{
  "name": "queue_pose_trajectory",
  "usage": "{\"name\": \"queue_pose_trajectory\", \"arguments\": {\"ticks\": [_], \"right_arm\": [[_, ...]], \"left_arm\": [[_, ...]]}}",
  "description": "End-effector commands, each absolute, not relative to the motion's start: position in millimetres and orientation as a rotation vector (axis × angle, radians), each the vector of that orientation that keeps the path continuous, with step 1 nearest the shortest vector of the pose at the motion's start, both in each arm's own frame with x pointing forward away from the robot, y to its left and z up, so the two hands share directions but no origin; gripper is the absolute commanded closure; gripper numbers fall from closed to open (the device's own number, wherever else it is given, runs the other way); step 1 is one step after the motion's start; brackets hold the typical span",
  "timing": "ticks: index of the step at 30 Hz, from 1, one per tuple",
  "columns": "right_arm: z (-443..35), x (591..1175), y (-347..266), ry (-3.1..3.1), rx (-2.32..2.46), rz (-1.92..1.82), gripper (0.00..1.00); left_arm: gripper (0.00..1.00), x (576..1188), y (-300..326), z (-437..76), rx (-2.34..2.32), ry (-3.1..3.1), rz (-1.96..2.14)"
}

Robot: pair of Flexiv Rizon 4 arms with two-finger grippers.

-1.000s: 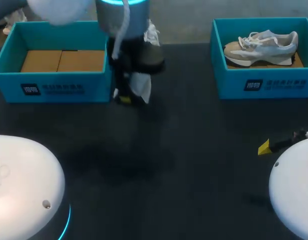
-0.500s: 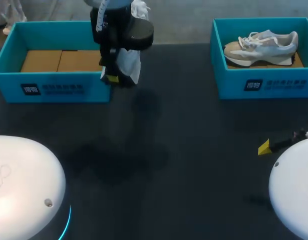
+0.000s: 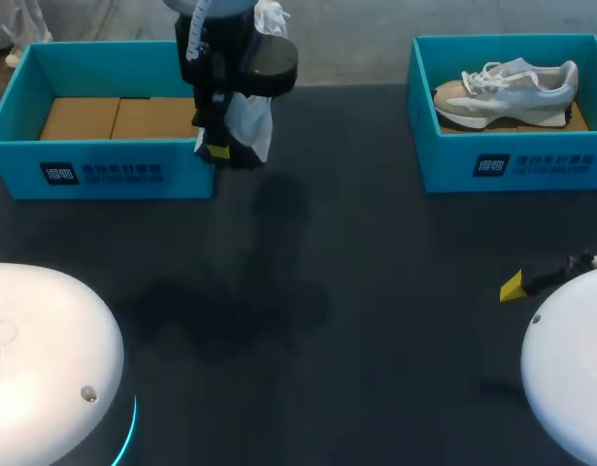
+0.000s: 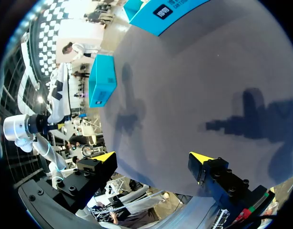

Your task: Take the shoe out of the shoebox, open the shoe tongue, remove and reinsert the insole, then place the shoe into the shoebox

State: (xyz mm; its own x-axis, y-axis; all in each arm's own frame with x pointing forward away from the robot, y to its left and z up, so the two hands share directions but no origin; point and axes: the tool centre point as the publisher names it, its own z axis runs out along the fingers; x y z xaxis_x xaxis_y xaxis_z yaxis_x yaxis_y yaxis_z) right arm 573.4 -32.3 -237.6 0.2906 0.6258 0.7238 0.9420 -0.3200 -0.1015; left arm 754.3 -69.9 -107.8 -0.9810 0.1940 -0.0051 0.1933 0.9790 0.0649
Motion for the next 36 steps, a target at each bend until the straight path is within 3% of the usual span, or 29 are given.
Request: {"name": "queue_pose_trajectory", "arguments": {"ticks": [1,14,36], "right_arm": [[-234.2,566.5,-31.9,-1.396,-2.053,-0.798,0.00],[-234.2,566.5,-31.9,-1.396,-2.053,-0.798,0.00],[-234.2,566.5,-31.9,-1.396,-2.053,-0.798,0.00]], "left_arm": [[1.00,763.3,-53.5,-91.6,0.294,3.090,0.125],[1.00,785.7,-6.1,-59.3,0.301,3.062,0.107],[1.00,838.9,83.1,-83.2,0.012,3.134,0.094]]}}
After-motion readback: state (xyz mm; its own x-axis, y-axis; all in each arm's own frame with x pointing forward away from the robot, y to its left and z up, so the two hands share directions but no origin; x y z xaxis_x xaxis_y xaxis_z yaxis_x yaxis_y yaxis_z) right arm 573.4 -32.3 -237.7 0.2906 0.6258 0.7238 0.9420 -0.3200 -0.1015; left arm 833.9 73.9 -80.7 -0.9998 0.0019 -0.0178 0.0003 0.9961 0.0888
